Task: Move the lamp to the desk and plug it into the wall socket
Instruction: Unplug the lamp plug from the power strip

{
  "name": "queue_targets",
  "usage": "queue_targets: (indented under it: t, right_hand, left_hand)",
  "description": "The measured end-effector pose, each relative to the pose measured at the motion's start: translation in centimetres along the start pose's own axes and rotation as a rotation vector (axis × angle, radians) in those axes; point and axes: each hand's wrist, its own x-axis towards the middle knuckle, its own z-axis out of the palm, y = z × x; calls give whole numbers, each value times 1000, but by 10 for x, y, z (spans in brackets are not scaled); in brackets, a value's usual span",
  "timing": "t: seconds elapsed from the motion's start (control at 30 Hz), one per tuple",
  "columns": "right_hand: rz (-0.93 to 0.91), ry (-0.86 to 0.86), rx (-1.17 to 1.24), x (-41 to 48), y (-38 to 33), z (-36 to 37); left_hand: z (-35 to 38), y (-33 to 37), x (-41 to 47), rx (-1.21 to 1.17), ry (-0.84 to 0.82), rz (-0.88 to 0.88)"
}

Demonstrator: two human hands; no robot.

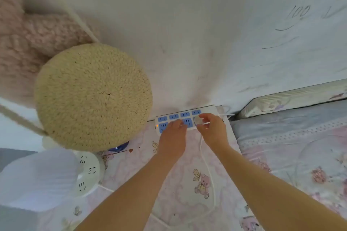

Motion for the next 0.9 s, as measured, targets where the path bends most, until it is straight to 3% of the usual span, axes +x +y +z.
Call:
queue_targets:
  t: [0.23,0.5,0.77,0.9]
  right_hand:
    - [46,3,-93,28,7,5]
    - [34,-21,-288,41,4,3]
    - [46,-43,-378,44,-5,3]
    - [73,-34,-372,45,-5,5]
  left_hand:
    - [11,3,37,134,93,111]
    - [12,0,45,119,151,161]
    - [-1,-1,47,-9,53,76]
    - [-4,1,46,61,-2,97]
